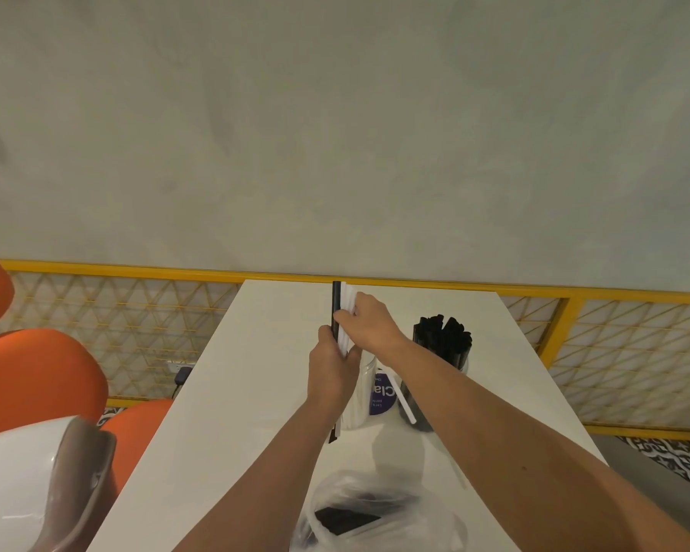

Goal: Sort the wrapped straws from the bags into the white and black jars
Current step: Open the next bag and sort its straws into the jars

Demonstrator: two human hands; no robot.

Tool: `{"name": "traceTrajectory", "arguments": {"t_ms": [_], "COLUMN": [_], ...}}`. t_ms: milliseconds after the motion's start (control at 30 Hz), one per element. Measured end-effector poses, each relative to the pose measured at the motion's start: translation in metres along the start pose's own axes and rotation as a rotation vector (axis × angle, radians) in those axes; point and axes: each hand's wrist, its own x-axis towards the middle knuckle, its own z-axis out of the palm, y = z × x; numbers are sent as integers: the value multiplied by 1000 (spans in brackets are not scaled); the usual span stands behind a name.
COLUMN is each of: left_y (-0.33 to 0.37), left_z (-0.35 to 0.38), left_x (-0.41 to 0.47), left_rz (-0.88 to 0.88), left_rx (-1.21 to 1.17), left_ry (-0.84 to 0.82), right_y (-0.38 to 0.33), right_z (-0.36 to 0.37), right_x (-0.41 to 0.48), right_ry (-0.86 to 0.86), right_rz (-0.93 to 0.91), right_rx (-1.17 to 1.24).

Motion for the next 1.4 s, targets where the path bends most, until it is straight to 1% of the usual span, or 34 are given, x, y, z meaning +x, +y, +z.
{"name": "traceTrajectory", "arguments": {"t_ms": [67,167,267,367,400,467,567,667,800,933,1100,1167,1233,1300,1400], "left_y": [0,-2,-7,-18,-21,-28,-36,-40,-42,-45,-46,-44,-42,-39,-34], "left_z": [-1,-3,-7,-15,-18,-25,-34,-38,-37,-34,-32,-31,-30,-29,-27], "left_x": [0,0,3,8,9,13,20,27,30,29,27,27,27,26,23], "left_rz": [-16,-4,19,-1,-16,-54,-125,-164,-189,-194,-183,-176,-167,-154,-120], "left_rx": [3,28,70,119,117,79,27,-28,-102,-130,-154,-159,-162,-172,-211], "left_ry": [-2,-33,-90,-140,-145,-125,-70,-40,-38,-58,-72,-75,-79,-82,-121], "right_y": [0,1,0,-2,-3,-3,4,12,21,42,77,86,87,81,65], "right_z": [0,-3,-10,-24,-28,-34,-31,-21,-7,10,30,35,36,32,22], "right_x": [1,8,20,32,35,41,48,52,51,46,46,46,45,43,37], "right_ry": [-44,-66,4,96,135,215,300,331,274,210,138,128,117,120,162], "right_rz": [28,84,157,195,182,137,35,-65,-176,-132,-29,-24,-28,-60,-126], "right_rx": [24,164,407,758,831,887,843,711,587,428,26,-62,-45,28,113]}}
